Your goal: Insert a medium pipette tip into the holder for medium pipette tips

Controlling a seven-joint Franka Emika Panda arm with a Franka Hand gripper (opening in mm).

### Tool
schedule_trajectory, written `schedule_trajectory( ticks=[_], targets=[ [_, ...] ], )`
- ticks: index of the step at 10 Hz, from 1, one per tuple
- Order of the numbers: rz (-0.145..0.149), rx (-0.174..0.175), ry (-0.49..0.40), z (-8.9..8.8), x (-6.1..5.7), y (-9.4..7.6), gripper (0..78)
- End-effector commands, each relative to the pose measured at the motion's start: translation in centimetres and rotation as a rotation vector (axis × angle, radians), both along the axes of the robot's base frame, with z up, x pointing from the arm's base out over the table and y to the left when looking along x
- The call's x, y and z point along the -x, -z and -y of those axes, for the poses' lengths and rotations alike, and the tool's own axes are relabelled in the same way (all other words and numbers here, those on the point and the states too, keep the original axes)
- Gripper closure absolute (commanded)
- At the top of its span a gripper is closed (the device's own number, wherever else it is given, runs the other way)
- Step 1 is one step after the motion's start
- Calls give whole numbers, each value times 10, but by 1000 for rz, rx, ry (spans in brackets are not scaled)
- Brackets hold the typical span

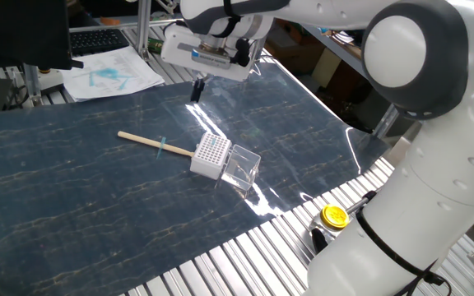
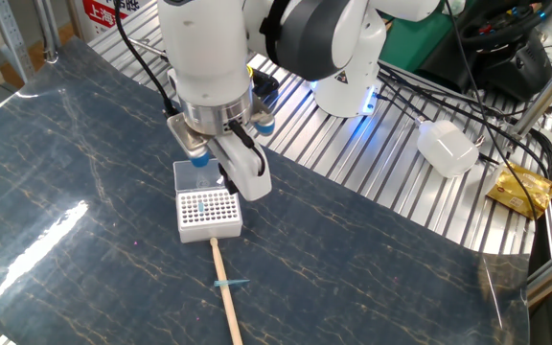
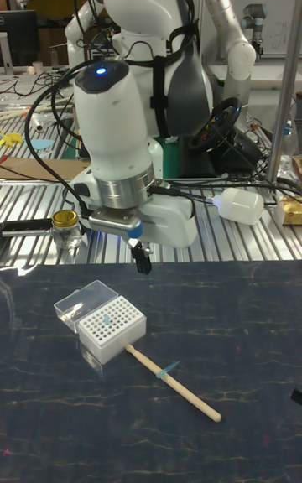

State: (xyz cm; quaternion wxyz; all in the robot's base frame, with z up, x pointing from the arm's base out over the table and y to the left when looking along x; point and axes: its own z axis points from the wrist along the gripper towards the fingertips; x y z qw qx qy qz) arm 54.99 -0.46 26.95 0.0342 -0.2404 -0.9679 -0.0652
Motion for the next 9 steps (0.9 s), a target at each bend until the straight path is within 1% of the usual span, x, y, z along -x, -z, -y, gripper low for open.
schedule_trajectory(
  ticks=[1, 2, 4, 6, 7, 9],
  targets=[
    [13, 4, 1, 1, 1, 6, 776],
    [14, 2, 1, 1, 1, 6, 776],
    [13, 16, 21, 1, 1, 6, 776],
    [22, 14, 11, 1, 1, 6, 776],
    [16, 15, 11, 1, 1, 6, 776],
    [19, 13, -2, 1, 1, 6, 776]
  ],
)
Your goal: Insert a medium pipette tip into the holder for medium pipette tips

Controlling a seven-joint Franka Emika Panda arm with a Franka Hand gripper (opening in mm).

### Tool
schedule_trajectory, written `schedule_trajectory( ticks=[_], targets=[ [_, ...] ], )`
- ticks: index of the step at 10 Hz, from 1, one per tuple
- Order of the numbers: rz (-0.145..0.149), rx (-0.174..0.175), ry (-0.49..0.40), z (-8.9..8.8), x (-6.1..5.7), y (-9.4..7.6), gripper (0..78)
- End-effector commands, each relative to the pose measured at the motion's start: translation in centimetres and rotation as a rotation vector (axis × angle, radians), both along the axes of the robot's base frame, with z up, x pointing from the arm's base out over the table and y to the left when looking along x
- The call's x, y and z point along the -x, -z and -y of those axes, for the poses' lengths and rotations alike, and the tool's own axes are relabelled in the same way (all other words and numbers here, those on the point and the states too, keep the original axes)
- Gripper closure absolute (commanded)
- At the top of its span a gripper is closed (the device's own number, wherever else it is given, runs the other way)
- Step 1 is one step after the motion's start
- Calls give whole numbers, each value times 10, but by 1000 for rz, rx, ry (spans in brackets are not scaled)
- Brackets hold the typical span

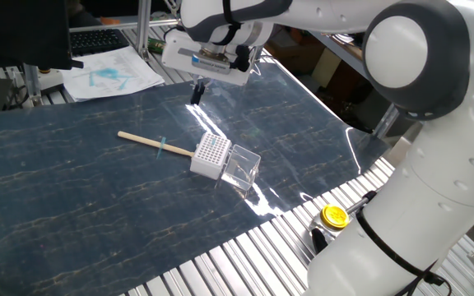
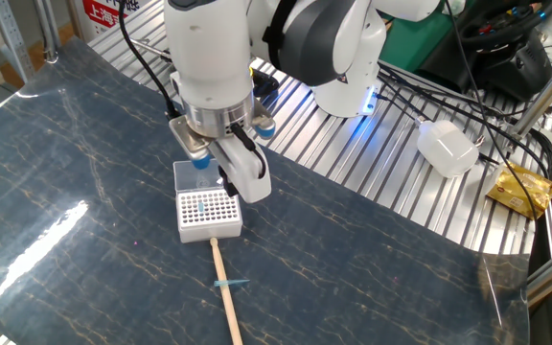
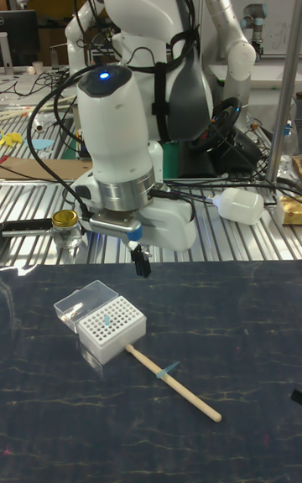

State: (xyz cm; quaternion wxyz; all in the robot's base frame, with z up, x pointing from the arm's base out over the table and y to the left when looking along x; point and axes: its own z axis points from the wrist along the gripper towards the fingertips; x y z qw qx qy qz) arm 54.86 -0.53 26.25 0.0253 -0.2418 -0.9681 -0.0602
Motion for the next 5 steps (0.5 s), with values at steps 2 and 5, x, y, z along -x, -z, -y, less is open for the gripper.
schedule_trajectory(
  ticks=[2, 5],
  targets=[
    [6, 1, -14, 0, -1, -1, 776],
    [8, 4, -52, 0, -1, -1, 776]
  ],
)
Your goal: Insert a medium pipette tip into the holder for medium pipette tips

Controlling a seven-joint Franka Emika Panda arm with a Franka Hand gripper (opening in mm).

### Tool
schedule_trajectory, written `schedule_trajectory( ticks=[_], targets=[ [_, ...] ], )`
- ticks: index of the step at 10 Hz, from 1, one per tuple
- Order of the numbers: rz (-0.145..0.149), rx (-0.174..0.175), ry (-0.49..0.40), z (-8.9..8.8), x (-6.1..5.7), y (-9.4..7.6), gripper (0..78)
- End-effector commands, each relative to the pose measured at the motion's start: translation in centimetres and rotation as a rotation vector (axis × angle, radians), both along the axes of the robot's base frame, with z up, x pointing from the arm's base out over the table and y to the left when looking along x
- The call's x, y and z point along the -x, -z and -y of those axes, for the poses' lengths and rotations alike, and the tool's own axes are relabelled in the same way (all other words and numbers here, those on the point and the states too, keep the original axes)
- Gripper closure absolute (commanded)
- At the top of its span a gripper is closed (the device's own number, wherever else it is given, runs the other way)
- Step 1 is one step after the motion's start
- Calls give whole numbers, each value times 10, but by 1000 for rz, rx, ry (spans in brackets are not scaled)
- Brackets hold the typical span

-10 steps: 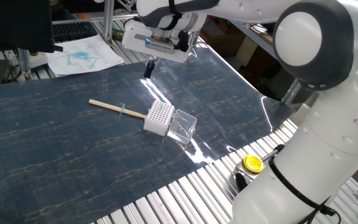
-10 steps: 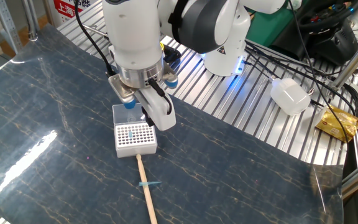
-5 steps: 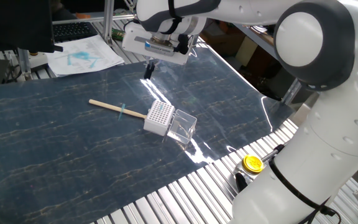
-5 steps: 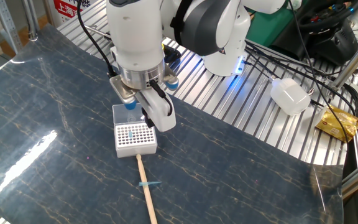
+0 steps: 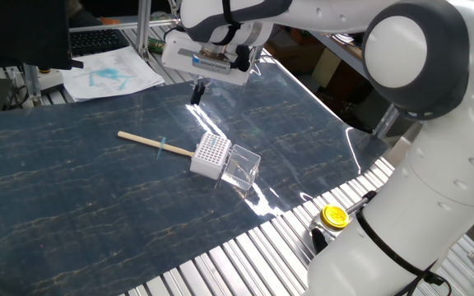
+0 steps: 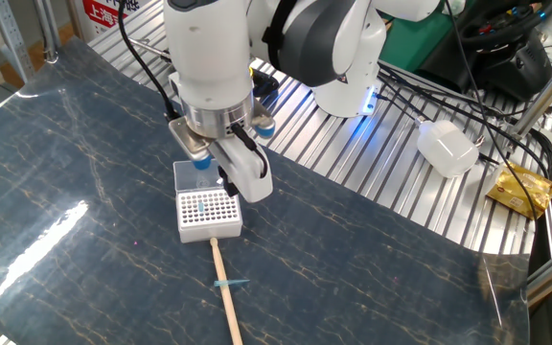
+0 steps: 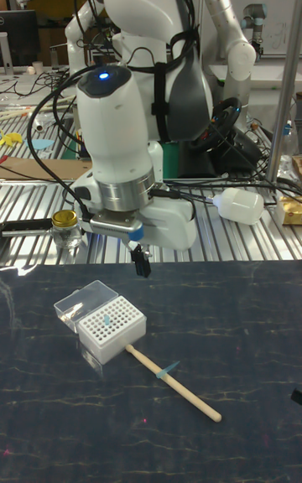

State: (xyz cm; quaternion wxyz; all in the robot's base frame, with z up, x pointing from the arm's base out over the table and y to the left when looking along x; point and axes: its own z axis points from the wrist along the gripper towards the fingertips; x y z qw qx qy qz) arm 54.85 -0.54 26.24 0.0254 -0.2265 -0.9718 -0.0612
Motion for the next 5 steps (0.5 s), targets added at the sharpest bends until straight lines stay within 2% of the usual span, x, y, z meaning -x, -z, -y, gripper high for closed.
schedule_trajectory(
  ticks=[1, 2, 3, 5],
  targets=[
    [6, 18, -27, 0, -1, -1, 776],
    [6, 21, -27, 0, -1, -1, 776],
    [6, 58, -17, 0, -1, -1, 776],
    [4, 62, 9, -9, -8, 12, 776]
  ],
)
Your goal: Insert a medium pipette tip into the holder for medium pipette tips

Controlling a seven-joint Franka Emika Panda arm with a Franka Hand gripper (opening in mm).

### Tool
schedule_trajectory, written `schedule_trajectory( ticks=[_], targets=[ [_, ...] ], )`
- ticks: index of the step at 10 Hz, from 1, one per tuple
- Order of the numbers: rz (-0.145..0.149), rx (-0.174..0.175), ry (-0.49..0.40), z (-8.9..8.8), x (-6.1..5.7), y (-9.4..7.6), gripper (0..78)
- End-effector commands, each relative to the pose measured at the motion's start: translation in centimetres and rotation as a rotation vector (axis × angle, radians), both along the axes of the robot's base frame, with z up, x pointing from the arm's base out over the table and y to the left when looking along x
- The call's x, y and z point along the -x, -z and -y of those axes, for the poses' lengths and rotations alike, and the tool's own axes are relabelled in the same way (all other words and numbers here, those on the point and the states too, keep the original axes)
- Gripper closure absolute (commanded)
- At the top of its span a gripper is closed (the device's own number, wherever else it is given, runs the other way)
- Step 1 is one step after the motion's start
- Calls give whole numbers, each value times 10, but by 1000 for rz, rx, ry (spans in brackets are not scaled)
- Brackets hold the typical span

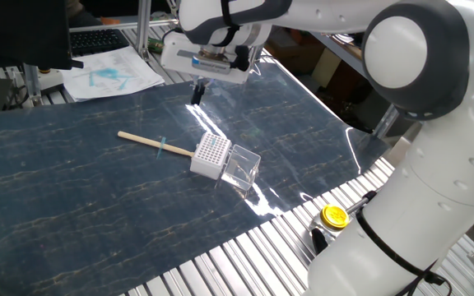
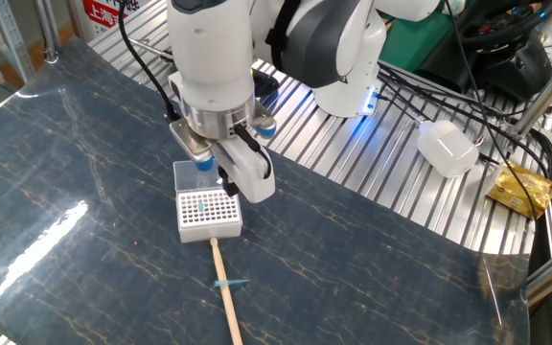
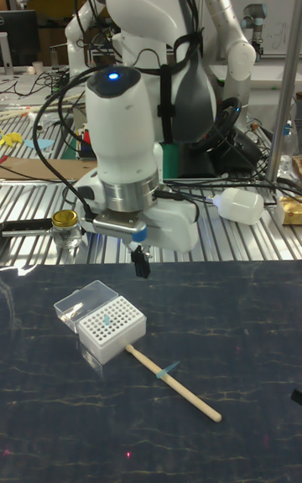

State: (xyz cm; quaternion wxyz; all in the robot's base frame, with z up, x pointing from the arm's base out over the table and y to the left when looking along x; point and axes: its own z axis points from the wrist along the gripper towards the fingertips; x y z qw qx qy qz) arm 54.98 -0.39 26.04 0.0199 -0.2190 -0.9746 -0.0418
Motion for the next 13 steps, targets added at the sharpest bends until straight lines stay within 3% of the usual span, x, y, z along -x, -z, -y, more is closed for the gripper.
schedule_trajectory(
  ticks=[1, 9, 13],
  targets=[
    [2, 21, 32, -11, -11, 15, 776],
    [-2, 14, 52, -31, -31, 59, 776],
    [-2, 13, 52, -32, -36, 70, 776]
  ],
)
